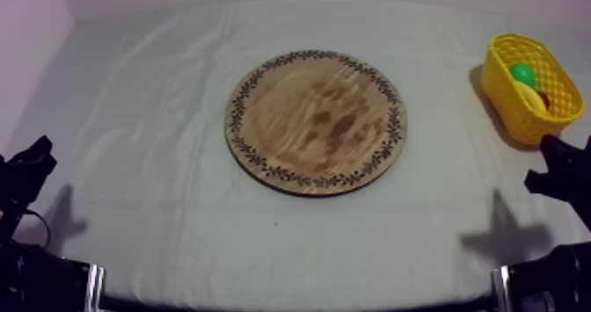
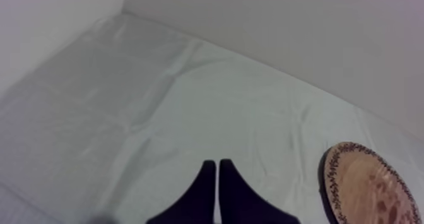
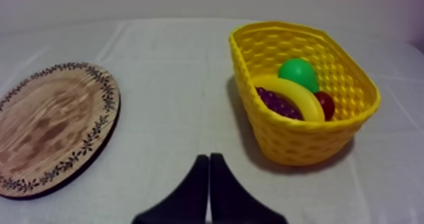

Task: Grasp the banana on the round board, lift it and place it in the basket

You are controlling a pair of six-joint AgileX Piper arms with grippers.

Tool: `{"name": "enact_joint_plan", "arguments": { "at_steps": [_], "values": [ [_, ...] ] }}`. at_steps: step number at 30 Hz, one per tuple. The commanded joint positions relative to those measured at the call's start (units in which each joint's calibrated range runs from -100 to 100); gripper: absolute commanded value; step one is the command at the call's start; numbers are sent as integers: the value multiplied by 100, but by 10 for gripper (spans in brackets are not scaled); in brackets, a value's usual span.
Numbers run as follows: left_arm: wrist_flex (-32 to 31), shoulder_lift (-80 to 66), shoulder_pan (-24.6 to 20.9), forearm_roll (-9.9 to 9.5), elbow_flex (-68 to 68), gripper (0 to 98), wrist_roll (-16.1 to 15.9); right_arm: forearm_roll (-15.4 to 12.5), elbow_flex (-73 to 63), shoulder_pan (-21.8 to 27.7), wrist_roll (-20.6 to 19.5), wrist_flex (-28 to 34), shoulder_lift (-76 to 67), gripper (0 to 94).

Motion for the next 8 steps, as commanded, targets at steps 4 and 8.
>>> {"name": "enact_joint_plan", "arguments": {
  "at_steps": [4, 8],
  "values": [
    [2, 3, -1, 2, 4, 1, -4, -6, 5, 4, 397, -37, -8, 7],
    [2, 3, -1, 2, 4, 1, -5, -7, 7, 4, 481, -45, -9, 7]
  ]
}}
